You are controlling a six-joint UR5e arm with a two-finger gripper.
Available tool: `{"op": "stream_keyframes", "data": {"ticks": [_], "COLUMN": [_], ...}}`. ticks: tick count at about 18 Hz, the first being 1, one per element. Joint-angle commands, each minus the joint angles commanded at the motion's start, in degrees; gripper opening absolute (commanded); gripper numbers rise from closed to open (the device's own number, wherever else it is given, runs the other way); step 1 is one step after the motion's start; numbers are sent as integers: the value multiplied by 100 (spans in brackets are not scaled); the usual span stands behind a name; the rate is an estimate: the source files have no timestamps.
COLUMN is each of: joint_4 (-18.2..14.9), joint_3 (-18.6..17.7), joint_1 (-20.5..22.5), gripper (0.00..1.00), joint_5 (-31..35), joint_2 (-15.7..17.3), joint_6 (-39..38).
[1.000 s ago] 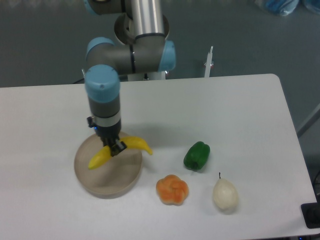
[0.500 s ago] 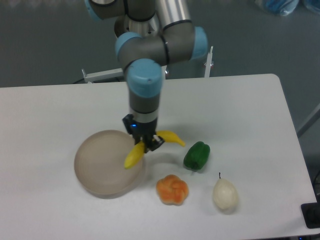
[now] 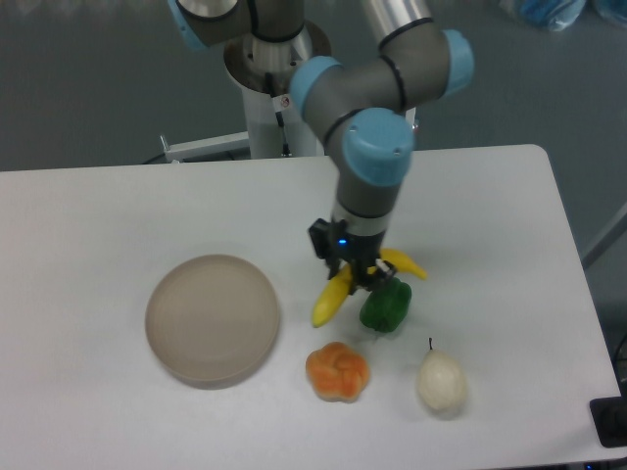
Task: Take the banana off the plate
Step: 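Lift the held banana off the plate toward the green pepper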
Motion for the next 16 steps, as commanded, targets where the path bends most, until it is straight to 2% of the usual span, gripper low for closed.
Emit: {"op": "stream_keyframes", "data": {"ticks": [6,9,12,16], "joint_4": [-9,-26,-35,-228], "joint_3": [352,326,299,369], "joint_1": [141,273,291,308], "gripper": [12,12,11,11], "joint_5": [254,649,1308,1345], "joint_2": [-167,-229,-299,-299], "joint_6": [158,738,862,862]}}
